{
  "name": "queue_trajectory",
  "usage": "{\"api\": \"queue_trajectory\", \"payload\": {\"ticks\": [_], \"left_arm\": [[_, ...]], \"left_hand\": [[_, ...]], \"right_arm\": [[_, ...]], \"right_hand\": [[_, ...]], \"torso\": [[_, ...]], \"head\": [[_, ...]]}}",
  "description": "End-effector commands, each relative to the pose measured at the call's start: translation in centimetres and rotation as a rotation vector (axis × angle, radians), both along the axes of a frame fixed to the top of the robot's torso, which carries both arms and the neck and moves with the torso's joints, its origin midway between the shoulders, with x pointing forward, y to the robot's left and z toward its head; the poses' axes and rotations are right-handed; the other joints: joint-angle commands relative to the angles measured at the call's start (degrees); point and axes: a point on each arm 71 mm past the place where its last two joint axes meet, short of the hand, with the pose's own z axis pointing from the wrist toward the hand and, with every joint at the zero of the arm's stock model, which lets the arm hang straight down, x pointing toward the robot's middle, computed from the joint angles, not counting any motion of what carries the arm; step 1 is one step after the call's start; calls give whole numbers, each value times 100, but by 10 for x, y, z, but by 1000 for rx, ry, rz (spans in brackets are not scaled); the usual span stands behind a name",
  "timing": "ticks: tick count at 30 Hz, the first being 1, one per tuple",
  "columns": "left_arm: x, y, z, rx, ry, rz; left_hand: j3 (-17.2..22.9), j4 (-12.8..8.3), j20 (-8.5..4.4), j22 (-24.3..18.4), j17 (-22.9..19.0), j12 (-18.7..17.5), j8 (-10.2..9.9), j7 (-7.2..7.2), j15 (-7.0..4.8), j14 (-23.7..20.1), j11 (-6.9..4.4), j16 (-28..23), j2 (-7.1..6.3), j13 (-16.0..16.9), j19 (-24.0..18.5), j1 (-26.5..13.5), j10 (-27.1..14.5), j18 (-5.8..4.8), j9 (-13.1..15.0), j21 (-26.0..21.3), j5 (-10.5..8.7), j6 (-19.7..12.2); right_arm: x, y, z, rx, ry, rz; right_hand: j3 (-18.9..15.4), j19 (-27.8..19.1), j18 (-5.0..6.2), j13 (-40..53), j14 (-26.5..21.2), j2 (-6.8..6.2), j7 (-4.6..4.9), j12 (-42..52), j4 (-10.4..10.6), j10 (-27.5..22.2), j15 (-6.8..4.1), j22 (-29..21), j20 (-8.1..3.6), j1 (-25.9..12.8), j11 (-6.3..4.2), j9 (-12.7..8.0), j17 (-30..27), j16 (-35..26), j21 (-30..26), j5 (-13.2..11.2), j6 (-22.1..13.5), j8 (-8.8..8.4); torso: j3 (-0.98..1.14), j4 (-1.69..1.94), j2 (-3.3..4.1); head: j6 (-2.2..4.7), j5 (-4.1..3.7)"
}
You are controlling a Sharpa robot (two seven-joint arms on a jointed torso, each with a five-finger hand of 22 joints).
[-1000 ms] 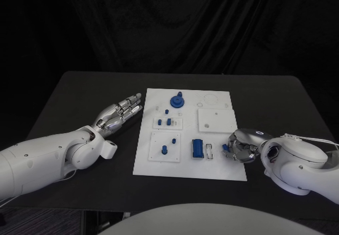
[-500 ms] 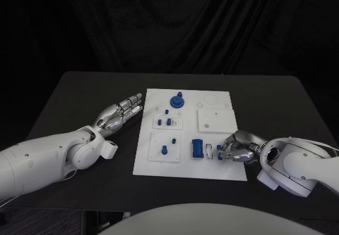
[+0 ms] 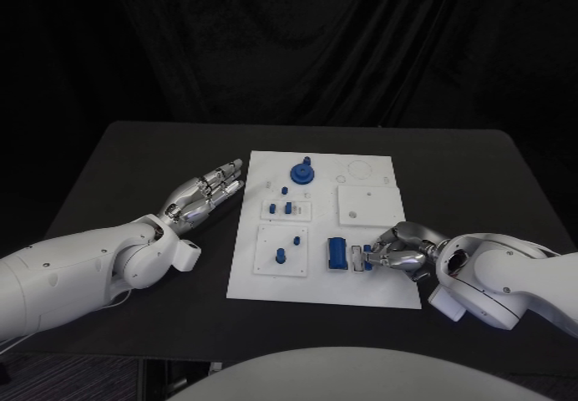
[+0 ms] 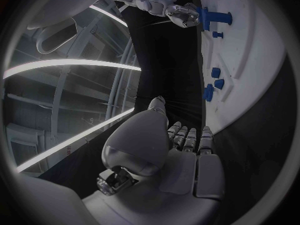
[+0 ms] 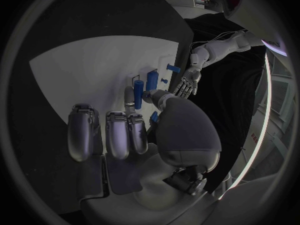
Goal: Assemble the parts on the task board
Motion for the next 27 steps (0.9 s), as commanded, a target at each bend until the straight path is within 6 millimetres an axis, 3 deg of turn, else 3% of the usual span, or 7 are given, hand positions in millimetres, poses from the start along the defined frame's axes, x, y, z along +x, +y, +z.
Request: {"api": "queue_trajectory", "payload": {"ticks": [1, 11, 27], "left_arm": [[-1, -2, 4, -44, -45, -12], [-1, -3, 4, -43, -41, -15], [-1, -4, 2, -41, -31, -22]], "left_hand": [[31, -3, 38, 1, -6, -2, -11, 43, 32, -3, 37, -21, 5, 2, 11, 40, -7, 23, -6, 14, 24, 5], [31, -5, 43, 0, -6, -3, -12, 47, 36, -3, 40, -21, 2, 1, 10, 43, -11, 25, -6, 14, 24, 2], [37, -10, 58, 2, -6, -5, -15, 56, 48, -3, 48, -21, 3, -1, 13, 51, -22, 27, -9, 16, 26, -15]], "right_arm": [[2, 1, 1, 5, -18, 0], [7, 5, -4, -45, -16, 40], [8, 10, -5, -77, -24, 88]], "right_hand": [[405, 372, 27, 1509, 413, 52, -11, 16, -488, 588, 13, 1232, 26, -43, 21, 27, 444, 7, -32, -25, -37, 23], [205, 353, 39, 1509, 403, 85, -3, 16, -459, 588, 19, 1215, 33, -158, 29, 73, 401, -6, -86, -162, -112, -17], [-102, 342, 45, 1509, 401, 157, -12, 16, -396, 588, 19, 1208, 36, -264, 26, 125, 396, -6, -110, -588, -135, -74]], "torso": [[3, -2, 2], [4, -5, 2], [6, -6, 2]], "head": [[0, 5], [0, 30], [0, 20]]}}
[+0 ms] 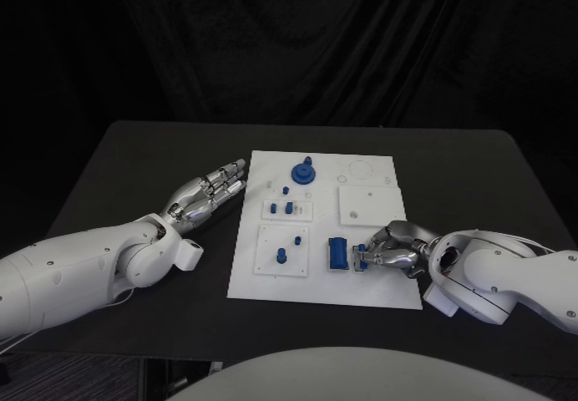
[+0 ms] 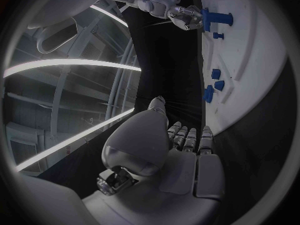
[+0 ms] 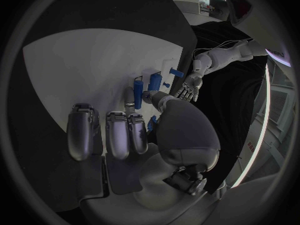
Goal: Assemble the parts on the task board
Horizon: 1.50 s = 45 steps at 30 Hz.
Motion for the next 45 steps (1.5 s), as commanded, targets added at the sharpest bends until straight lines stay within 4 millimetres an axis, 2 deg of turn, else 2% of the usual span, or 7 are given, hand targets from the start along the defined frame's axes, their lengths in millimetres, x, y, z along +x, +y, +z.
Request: {"api": "queue_trajectory", "payload": {"ticks": [1, 8, 12, 24, 35, 42, 45], "left_arm": [[-1, -2, 3, -38, -32, -14], [-1, -3, 2, -37, -27, -18], [-1, -3, 2, -36, -25, -19], [-1, -2, 1, -34, -22, -17], [-2, -1, 0, -34, -20, -17], [-2, 0, 0, -34, -23, -13], [-2, 0, 0, -36, -32, -7]], "left_hand": [[37, -10, 37, 2, -10, -5, -15, 54, 48, -3, 28, -21, 3, -1, -8, 51, -1, 26, -8, 16, 26, -13], [40, -12, 43, 3, -10, -6, -15, 57, 53, -3, 31, -21, 5, -1, -7, 54, -3, 27, -9, 17, 27, -17], [40, -12, 43, 3, -10, -6, -15, 57, 53, -3, 31, -21, 5, -1, -7, 54, -3, 27, -9, 17, 27, -17], [40, -12, 43, 3, -10, -6, -15, 57, 53, -3, 31, -21, 5, -1, -7, 54, -3, 27, -9, 17, 27, -17], [45, -16, 57, 2, -10, -7, -17, 62, 65, -3, 37, -21, 7, -2, -8, 60, -9, 29, -10, 16, 28, -25], [45, -16, 57, 2, -10, -7, -17, 62, 65, -3, 37, -21, 7, -2, -8, 60, -9, 29, -10, 16, 28, -25], [48, -18, 62, 0, -10, -5, -14, 65, 67, -3, 40, -21, 8, 0, -10, 63, -1, 32, -7, 14, 30, -8]], "right_arm": [[-1, 2, -1, -26, 8, 23], [-1, 2, -1, -27, 13, 30], [-1, 3, -1, -26, 11, 30], [0, 0, 0, -19, -5, 19], [1, -3, 2, 1, -39, 9], [1, -6, 6, 13, -85, 29], [1, -9, 11, 14, -153, 41]], "right_hand": [[-34, 342, 45, 1507, 401, 6, 0, 16, 5, 588, 19, 1208, 36, -23, 27, -6, 396, -6, -30, -28, -23, -25], [-105, 335, 50, 1507, 399, 4, 4, 16, 54, 588, 21, 1202, 38, -79, 29, -4, 386, -9, -52, -88, -19, -45], [-399, 331, 50, 1507, 398, 6, 14, 16, 281, 588, 30, 1200, 45, -317, 40, -6, 382, -9, -57, -189, 6, -97], [-1079, 328, 52, 1507, 401, 117, 25, 16, 808, 588, 44, 1199, 61, -601, 54, -14, 398, 0, -68, -1473, 74, -254], [-1249, 331, 51, 1507, 403, 204, 1, 16, 967, 588, 31, 1201, 53, -570, 35, 24, 413, 7, -60, -1658, 136, -253], [-1369, 334, 48, 1507, 409, 219, -18, 16, 850, 588, 11, 1206, 31, -216, 15, 308, 449, 20, -46, -1390, -58, 62], [-1507, 342, 42, 1507, 416, 238, -46, 16, 857, 588, -13, 1216, 12, -43, -17, 680, 490, 35, -14, -1412, -325, 560]], "torso": [[0, 0, -1], [0, 0, 0], [0, 0, -1], [-2, 2, -1], [0, -1, 0], [0, 1, -2], [0, 2, -1]], "head": [[0, -6], [0, 7], [0, 9], [0, 22], [0, 35], [0, 49], [0, 73]]}}
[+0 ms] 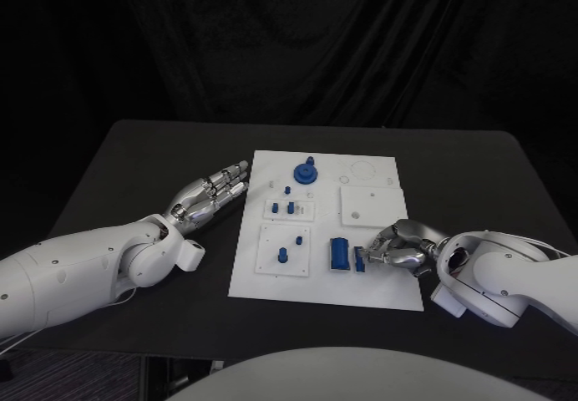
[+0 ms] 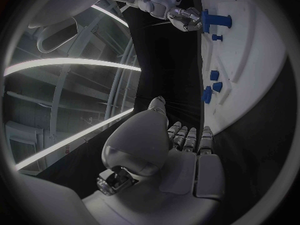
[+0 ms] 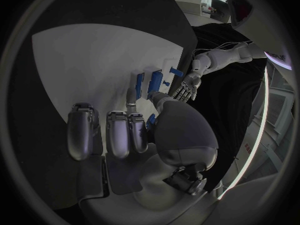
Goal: Assemble the parts on the task board
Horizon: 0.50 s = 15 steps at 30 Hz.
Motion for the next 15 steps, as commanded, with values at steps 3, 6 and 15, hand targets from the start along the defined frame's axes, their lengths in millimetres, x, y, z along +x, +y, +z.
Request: {"api": "queue_trajectory", "payload": {"ticks": [3, 6, 15], "left_arm": [[-2, 0, 5, -34, -56, 12], [-5, -1, 7, -34, -68, 25], [-15, -3, 15, -41, -92, 47]], "left_hand": [[31, -4, 34, -3, -9, -3, -8, 44, 14, -2, 36, -21, 2, 2, 9, 66, 5, 36, -3, 12, 31, 31], [23, -5, 10, -5, -9, -2, 0, 35, -13, -2, 24, -21, -19, 2, 7, 72, 8, 42, 2, 11, 36, 60], [11, 6, -18, -3, -9, 3, 12, 32, -38, -2, 18, -21, -41, 7, 9, 71, 31, 42, 9, 13, 48, 113]], "right_arm": [[2, -4, 14, 31, -191, 37], [3, -9, 22, 60, -287, 28], [27, -24, 62, 252, -554, -66]], "right_hand": [[-155, 328, 37, 1508, 420, -4, -42, 16, 109, 608, -21, 1223, -16, 93, -46, 295, 515, 43, 67, -55, -176, 429], [-220, 317, 44, 1508, 420, 13, -74, 16, 266, 608, -40, 1213, -27, 57, -66, 364, 517, 44, 36, -124, -167, 569], [-249, -1009, 624, 504, -866, 451, -50, -591, 376, -359, 74, 138, 60, -333, -4, 361, -2823, -1592, -3206, 14, -115, 824]], "torso": [[0, 1, 0], [0, 0, -1], [2, -1, -1]], "head": [[0, 24], [0, 17], [0, 7]]}}
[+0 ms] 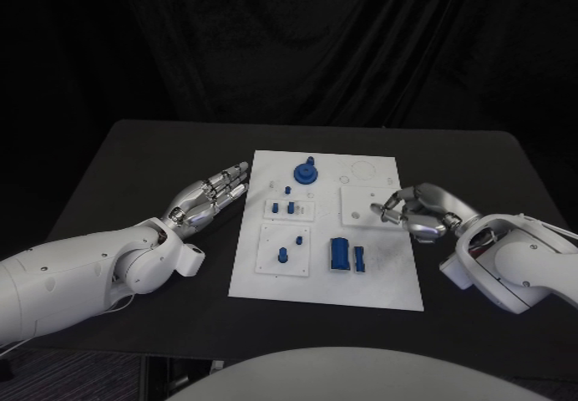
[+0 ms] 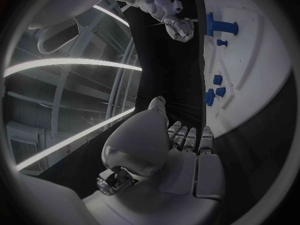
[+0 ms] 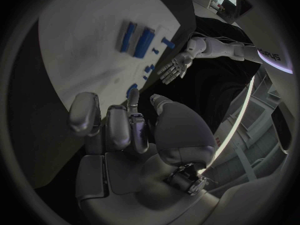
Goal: Assemble the parts on the task board
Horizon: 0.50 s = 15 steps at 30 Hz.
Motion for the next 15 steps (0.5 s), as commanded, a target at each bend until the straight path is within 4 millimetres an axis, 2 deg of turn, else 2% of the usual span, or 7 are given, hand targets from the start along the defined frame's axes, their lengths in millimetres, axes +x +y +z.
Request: {"api": "queue_trajectory", "payload": {"ticks": [1, 5, 8, 11, 12, 14, 15], "left_arm": [[-2, 1, 10, -34, -91, 38], [-6, 2, 16, -46, -113, 45], [-5, -1, 21, -63, -130, 49], [-2, -3, 22, -90, -127, 60], [0, -3, 23, -98, -126, 62], [2, -6, 23, -114, -124, 62], [4, -9, 23, -126, -123, 58]], "left_hand": [[8, 10, -26, -4, -10, 5, 16, 0, -44, -2, 15, -21, -16, 9, 8, 42, 40, 41, 12, 12, 19, 60], [15, 13, -53, -5, -10, 13, 38, -7, -60, -2, 8, -21, -17, 17, 7, 67, 82, 29, 24, 11, 42, 166], [-3, 59, -75, -6, -10, 19, 57, -28, -77, -2, -13, -21, -13, 23, 8, 38, 119, 22, 35, 12, 36, 269], [-65, 102, -101, -8, -10, 22, 67, -41, -95, -2, -29, -21, 47, 27, 6, -116, 152, 19, 40, 11, -35, 364], [-114, 109, -110, -10, -10, 21, 60, -39, -95, -2, -27, -21, 103, 26, 4, -244, 154, 9, 38, 10, -107, 377], [-152, 107, -115, -12, -10, 19, 50, -40, -94, -2, -28, -21, 144, 25, 3, -345, 147, 3, 36, 9, -183, 370], [-214, 105, -123, -14, -10, 19, 39, -45, -95, -2, -33, -21, 188, 24, 1, -500, 141, 0, 34, 7, -367, 365]], "right_arm": [[12, -1, 25, 198, -210, -29], [28, 0, 36, 322, -271, -16], [38, 2, 37, 408, -271, 23], [46, 4, 34, 489, -241, 51], [48, 5, 32, 514, -229, 62], [52, 7, 28, 563, -202, 88], [53, 7, 24, 597, -183, 109]], "right_hand": [[-18, -803, 252, 173, -795, 83, 82, -608, 26, -719, 117, -98, 107, -22, 102, -47, -1455, -871, -1749, 299, -29, 28], [-186, -2159, 298, -2443, -2649, 139, 502, -2877, -52, -4144, 645, -1208, 559, 7, 589, -520, -3056, -2532, -3877, 645, -300, -395], [-348, -3137, 118, -3449, -4013, 191, 1002, -4254, -5, -5419, 1323, -2174, 1012, 70, 1183, -1060, -3808, -3792, -5074, 659, -664, -852], [-575, -3610, 52, -4228, -4622, 224, 1230, -4994, 20, -5901, 1635, -2812, 1249, 88, 1466, -1511, -4315, -4436, -5570, 647, -1013, -1244], [-721, -4322, -127, -4609, -5082, 234, 1148, -5455, 17, -6411, 1892, -3167, 1375, 15, 1763, -1784, -4550, -4797, -5568, 598, -1318, -1575], [-803, -4751, -165, -4787, -5292, 259, 1180, -5633, 37, -6615, 1961, -3478, 1399, -30, 1793, -1926, -4661, -4953, -5568, 555, -1423, -1721], [-1020, -6542, -280, -5260, -6160, 360, 770, -6142, 20, -7338, 1970, -5371, 1510, -185, 1762, -2282, -4988, -5549, -5701, 299, -1855, -2120]], "torso": [[3, -1, -2], [17, -25, -77], [22, -33, -139], [58, -68, -269], [66, -77, -302], [99, -137, -446], [111, -176, -498]], "head": [[0, 3], [0, -10], [0, -46], [0, -16], [0, -4], [0, 82], [0, 136]]}}
